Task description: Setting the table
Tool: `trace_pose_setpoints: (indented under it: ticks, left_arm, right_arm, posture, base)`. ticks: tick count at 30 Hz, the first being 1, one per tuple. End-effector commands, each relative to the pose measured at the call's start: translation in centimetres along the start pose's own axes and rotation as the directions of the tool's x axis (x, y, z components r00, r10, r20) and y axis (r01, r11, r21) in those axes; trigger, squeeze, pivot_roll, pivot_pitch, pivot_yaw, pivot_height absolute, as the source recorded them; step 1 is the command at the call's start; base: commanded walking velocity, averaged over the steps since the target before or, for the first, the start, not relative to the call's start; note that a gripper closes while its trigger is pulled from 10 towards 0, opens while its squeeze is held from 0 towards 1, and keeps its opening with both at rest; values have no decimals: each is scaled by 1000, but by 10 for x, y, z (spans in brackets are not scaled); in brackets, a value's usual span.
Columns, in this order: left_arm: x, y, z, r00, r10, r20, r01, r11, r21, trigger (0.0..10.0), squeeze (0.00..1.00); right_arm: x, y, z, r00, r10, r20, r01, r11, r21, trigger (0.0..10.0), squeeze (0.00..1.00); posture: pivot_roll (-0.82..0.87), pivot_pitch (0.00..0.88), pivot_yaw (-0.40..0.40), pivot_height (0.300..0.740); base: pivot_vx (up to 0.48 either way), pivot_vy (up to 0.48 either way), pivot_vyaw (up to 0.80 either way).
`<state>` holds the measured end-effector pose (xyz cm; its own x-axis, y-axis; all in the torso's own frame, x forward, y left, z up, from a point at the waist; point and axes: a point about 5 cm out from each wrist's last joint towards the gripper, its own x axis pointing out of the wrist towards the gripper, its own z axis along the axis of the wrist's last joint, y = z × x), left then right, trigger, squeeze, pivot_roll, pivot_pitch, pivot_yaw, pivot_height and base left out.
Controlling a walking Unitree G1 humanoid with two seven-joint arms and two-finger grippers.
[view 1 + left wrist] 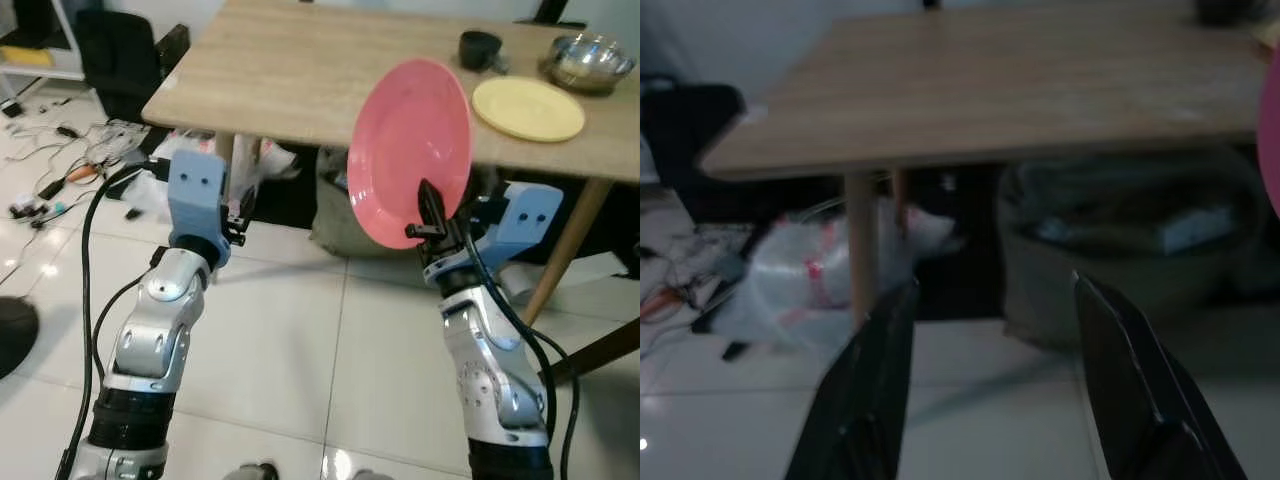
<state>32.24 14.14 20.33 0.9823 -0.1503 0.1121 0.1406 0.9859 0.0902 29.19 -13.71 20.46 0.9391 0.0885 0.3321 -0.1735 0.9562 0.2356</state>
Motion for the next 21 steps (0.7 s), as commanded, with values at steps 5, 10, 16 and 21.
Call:
trace_pose_setpoints:
  ticks: [5, 10, 16, 21]
  left_arm:
    - [0, -3, 0, 1000, -9, -7, 9, 1000, 10, 10000, 0]
    - [0, -2, 0, 1000, -9, -7, 9, 1000, 9, 10000, 0]
    - [1, -3, -1, 1000, -6, -11, 6, 1000, -1, 10000, 0]
    - [2, -3, 0, 1000, -3, -23, 3, 999, -36, 10000, 0]
  right_arm:
    - [-2, -2, 4, 1000, -13, 18, 13, 1000, 5, 10000, 0]
    - [-2, -1, 4, 1000, -15, 17, 14, 1000, 5, 10000, 0]
    - [-2, -2, 4, 1000, -16, 17, 16, 1000, 5, 10000, 0]
    - [-2, -2, 4, 1000, -19, 17, 19, 1000, 5, 10000, 0]
  posture:
    - [-122, 45, 73, 740]
    - [-122, 49, 74, 740]
    - [-123, 50, 75, 740]
    - [-126, 52, 77, 740]
  base:
    - [-416, 0, 0]
    - [-396, 0, 0]
    - [-269, 0, 0]
    - [0, 0, 0]
